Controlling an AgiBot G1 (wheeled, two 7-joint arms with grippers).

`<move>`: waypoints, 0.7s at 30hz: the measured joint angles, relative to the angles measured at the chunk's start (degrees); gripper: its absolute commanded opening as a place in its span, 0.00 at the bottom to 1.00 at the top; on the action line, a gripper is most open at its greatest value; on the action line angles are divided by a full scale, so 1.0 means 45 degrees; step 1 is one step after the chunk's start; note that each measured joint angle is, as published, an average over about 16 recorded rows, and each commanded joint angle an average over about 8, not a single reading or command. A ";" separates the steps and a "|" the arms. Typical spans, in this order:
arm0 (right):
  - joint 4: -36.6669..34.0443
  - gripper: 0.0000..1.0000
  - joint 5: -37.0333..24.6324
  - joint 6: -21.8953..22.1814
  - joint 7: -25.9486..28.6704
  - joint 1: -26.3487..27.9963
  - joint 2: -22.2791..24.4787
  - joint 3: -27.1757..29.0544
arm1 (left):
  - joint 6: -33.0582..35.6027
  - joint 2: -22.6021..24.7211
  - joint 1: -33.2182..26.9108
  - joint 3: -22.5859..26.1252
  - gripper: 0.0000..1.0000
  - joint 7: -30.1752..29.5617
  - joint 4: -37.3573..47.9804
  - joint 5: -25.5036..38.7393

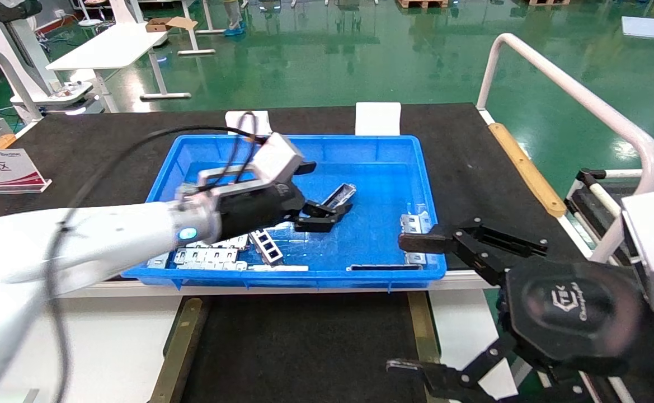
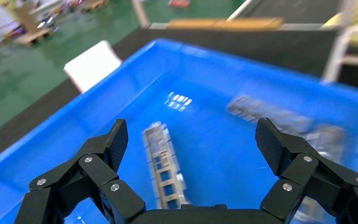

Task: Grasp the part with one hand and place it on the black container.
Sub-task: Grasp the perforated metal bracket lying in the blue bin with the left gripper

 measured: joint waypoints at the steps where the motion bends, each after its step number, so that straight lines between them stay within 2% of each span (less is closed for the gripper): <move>1: 0.0000 1.00 0.0000 0.0000 0.0000 0.0000 0.0000 0.0000 | -0.0255 0.0280 -0.0126 0.0093 1.00 0.0101 0.0424 0.0165; 2: 0.0000 1.00 0.0000 0.0000 0.0000 0.0000 0.0000 -0.0001 | -0.0501 0.0537 -0.0239 0.0183 1.00 0.0198 0.0825 0.0306; 3: 0.0000 0.92 0.0001 0.0000 0.0000 0.0000 0.0000 -0.0001 | -0.0745 0.0778 -0.0342 0.0276 0.99 0.0294 0.1207 0.0429; 4: 0.0000 0.79 0.0001 0.0000 -0.0001 0.0000 0.0000 -0.0001 | -0.0984 0.1001 -0.0433 0.0377 0.90 0.0392 0.1559 0.0534; 10: 0.0000 0.05 0.0002 0.0001 -0.0001 0.0001 0.0001 -0.0003 | -0.2229 0.1907 -0.0707 0.1104 0.15 0.0754 0.2973 0.0620; 11: 0.0000 0.00 0.0002 0.0001 -0.0001 0.0001 0.0001 -0.0003 | -0.2415 0.1987 -0.0715 0.1259 0.04 0.0766 0.3088 0.0563; 12: 0.0000 0.00 0.0002 0.0001 -0.0002 0.0001 0.0001 -0.0003 | -0.2598 0.2053 -0.0714 0.1425 0.00 0.0766 0.3175 0.0494; 21: 0.0000 0.00 0.0004 0.0002 -0.0003 0.0001 0.0002 -0.0005 | -0.4082 0.2185 -0.0588 0.3346 0.00 0.0276 0.3130 -0.0418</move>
